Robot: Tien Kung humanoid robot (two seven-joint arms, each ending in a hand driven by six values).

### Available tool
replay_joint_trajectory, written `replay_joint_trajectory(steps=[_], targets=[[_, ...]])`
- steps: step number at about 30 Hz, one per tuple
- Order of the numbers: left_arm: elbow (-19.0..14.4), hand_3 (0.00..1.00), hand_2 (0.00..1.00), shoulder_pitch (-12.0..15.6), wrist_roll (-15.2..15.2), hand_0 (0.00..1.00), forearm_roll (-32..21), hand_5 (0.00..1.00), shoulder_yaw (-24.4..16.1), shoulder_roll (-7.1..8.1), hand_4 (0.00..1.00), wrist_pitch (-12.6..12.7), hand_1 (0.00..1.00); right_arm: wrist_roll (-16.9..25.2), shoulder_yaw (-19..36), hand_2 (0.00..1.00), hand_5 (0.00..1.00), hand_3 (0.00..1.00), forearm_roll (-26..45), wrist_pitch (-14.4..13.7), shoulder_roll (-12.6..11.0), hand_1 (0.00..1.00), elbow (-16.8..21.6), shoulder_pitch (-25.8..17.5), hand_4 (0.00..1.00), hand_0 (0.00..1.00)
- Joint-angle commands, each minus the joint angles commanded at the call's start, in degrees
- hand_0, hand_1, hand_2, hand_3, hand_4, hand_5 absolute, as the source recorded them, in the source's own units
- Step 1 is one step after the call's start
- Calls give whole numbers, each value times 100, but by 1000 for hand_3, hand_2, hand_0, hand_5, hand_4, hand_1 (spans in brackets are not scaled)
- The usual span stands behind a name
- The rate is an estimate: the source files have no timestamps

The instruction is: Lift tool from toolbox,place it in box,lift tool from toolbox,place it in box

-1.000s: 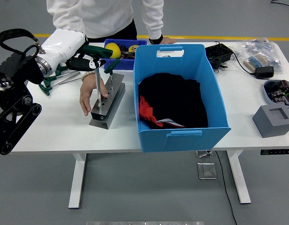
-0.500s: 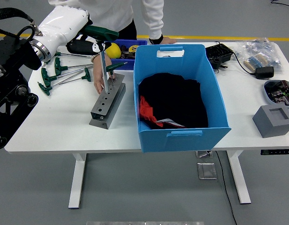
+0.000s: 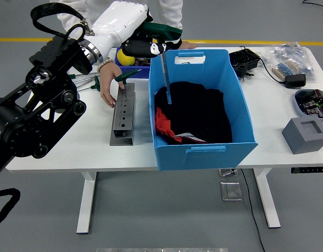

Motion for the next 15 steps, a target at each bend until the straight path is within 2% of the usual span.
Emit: replay_joint_trajectory(steps=[1,7,13,15], targets=[[62,74,2,-27,-7,116,-13,467,52,-46,672,34,2,-7,15,684,572,534,-15,0,-2,622,0,7,787,628],[791,76,4,-203,-86,117,-182,462,625,-590,672,387,2,-62,-4,684,574,535,-110,12,-8,623,0,73,787,629],[1365,90,17,-344,-192,137,-498,480,1078,-908,680,663,2,-130,144,684,573,534,-337,35,-8,623,0,94,787,629],[1565,90,17,-422,-266,137,-744,480,1329,-1013,680,793,2,-142,162,684,573,534,-367,38,-11,623,0,97,787,629]])
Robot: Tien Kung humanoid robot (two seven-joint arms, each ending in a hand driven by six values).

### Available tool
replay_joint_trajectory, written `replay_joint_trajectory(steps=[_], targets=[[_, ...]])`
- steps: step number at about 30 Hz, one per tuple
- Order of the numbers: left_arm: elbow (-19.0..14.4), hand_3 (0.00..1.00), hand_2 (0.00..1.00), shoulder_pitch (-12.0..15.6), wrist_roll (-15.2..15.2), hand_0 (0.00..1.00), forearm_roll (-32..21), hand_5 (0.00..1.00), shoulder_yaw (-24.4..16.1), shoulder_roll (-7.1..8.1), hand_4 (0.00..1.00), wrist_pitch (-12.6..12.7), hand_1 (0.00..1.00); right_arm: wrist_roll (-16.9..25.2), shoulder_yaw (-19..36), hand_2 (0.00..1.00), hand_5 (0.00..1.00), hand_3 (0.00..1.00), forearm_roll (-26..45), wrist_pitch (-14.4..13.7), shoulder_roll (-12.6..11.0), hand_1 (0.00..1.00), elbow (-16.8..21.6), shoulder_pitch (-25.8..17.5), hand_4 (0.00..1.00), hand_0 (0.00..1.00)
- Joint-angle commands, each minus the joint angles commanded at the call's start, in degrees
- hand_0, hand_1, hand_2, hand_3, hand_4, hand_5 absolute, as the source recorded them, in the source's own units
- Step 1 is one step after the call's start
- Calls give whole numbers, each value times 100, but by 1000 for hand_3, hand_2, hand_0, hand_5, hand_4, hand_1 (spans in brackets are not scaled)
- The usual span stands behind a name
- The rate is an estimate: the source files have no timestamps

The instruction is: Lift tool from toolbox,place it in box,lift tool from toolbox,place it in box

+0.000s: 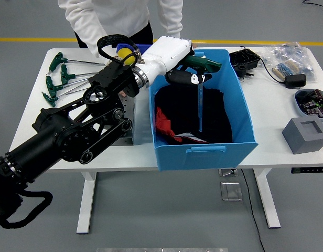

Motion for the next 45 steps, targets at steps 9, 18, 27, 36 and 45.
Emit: replay_joint_trajectory(steps=[9,18,27,36,45], targets=[[693,168,78,-477,-467,178,-720,456,710,-57,672,110,43,-44,75,684,573,534,-227,34,-27,624,0,33,787,630],[1462,364,221,-920,-818,240,-1323,419,1446,-57,701,-37,182,-92,150,684,574,534,-426,62,-49,623,0,62,786,629],[2097,493,309,-1375,-984,252,-1625,420,1679,-57,698,165,274,-116,162,684,572,534,-621,88,-98,624,0,126,787,632],[2173,593,539,-1503,-956,333,-1413,489,1527,-57,762,312,448,-126,203,683,571,533,-683,78,-113,621,0,139,788,632],[1670,598,559,-1286,-916,339,-1029,478,1319,-57,760,335,469,-126,171,682,571,533,-608,88,-98,622,0,95,788,632]])
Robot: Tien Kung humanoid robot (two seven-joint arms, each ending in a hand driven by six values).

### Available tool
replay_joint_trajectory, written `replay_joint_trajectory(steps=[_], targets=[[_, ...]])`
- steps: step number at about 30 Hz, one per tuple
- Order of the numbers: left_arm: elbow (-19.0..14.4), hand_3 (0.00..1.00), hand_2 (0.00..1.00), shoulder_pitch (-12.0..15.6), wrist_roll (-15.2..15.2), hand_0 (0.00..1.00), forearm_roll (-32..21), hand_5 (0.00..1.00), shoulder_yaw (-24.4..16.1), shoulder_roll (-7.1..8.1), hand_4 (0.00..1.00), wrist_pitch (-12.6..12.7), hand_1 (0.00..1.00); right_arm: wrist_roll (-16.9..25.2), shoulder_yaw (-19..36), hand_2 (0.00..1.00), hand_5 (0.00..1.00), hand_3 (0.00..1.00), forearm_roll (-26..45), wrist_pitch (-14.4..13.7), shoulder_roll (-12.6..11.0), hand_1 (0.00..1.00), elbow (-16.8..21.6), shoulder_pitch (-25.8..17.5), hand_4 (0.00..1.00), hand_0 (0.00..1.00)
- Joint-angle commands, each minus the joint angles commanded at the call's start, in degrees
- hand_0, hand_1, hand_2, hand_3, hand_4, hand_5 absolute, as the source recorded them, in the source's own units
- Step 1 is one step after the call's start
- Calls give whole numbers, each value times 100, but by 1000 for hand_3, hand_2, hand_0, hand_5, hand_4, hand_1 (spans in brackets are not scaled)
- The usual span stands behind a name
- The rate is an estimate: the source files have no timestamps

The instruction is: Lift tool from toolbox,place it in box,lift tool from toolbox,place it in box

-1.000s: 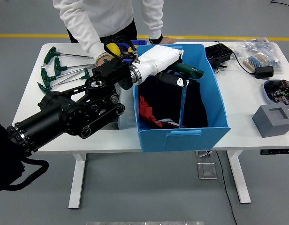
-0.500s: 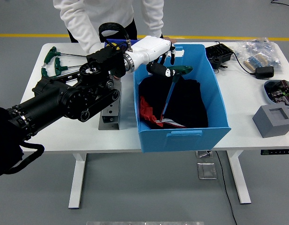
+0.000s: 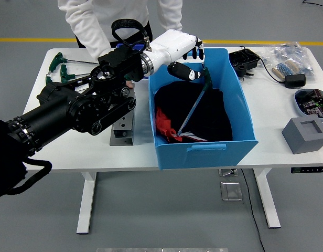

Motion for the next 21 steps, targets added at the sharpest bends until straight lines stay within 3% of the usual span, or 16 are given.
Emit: replay_joint_trajectory(steps=[6,7,10,12,13,21], targets=[[-365,601,564,221,71,338,453,481,-217,0,760,-47,480,23,-81,682,571,533,144,-6,11,622,0,-31,788,629],[-428,622,580,241,96,337,567,546,-249,0,790,-77,488,29,-98,681,571,534,171,-8,12,622,0,-32,788,629],[-709,622,580,268,327,337,1138,546,-392,13,790,-440,488,46,-119,681,571,534,204,-14,9,622,0,-34,788,629],[-859,622,580,279,450,337,1533,546,-535,197,790,-737,488,55,-57,681,571,534,212,-30,8,622,0,-66,788,629],[-913,680,579,299,494,354,1676,637,-627,301,840,-823,495,52,-22,681,570,534,211,-37,12,622,0,-79,789,629],[-1470,680,578,776,631,352,1893,642,-1399,999,841,-957,494,64,-66,681,570,534,280,-50,32,622,0,-114,788,629]])
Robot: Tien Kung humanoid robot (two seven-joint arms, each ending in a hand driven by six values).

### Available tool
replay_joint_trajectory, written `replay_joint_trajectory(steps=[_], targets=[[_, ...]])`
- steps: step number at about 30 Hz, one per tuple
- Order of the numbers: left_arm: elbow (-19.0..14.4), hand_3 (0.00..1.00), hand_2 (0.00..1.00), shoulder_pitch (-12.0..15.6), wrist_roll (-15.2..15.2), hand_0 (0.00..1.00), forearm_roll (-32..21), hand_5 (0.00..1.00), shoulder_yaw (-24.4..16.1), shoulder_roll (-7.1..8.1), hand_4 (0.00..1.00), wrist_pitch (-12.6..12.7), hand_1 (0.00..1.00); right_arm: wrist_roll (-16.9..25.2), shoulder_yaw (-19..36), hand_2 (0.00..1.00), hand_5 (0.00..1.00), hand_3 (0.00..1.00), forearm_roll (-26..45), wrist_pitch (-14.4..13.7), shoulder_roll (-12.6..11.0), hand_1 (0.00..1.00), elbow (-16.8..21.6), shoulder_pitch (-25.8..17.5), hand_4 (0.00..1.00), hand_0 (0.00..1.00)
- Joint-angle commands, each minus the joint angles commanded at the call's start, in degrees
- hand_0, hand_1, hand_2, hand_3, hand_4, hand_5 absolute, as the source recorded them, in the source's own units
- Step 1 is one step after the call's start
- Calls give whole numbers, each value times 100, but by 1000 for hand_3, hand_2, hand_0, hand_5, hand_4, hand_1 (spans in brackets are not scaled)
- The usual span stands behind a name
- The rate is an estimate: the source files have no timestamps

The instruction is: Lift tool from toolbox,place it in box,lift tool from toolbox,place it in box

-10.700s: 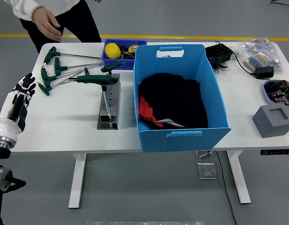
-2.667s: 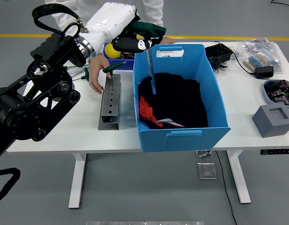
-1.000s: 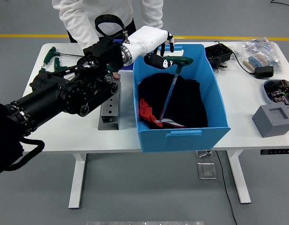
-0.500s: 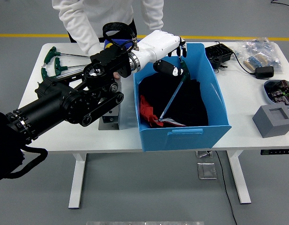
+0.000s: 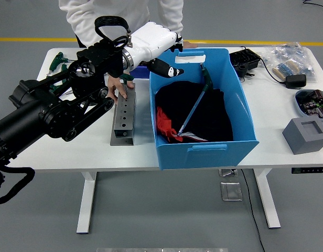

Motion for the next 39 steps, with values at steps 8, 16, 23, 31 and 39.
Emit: replay_joint_trajectory(steps=[8,16,23,31,39], targets=[[-548,681,589,753,97,358,254,642,-722,673,840,199,513,8,16,681,570,533,39,-2,15,622,0,-39,788,628],[-757,676,645,1550,280,424,83,619,-1730,696,842,730,579,4,56,680,570,533,6,5,35,622,0,-62,787,625],[-753,654,538,2161,1499,287,-1247,618,-2168,467,821,1463,436,1,30,681,570,533,67,1,56,622,0,-98,786,625],[-724,627,562,2575,1763,293,-3184,584,-2206,408,764,1780,464,-5,58,681,571,533,103,-12,79,622,0,-122,786,624],[-646,635,562,2633,1799,294,-4787,595,-1947,392,769,1728,465,-9,45,680,573,532,105,-19,90,623,0,-130,784,625]])
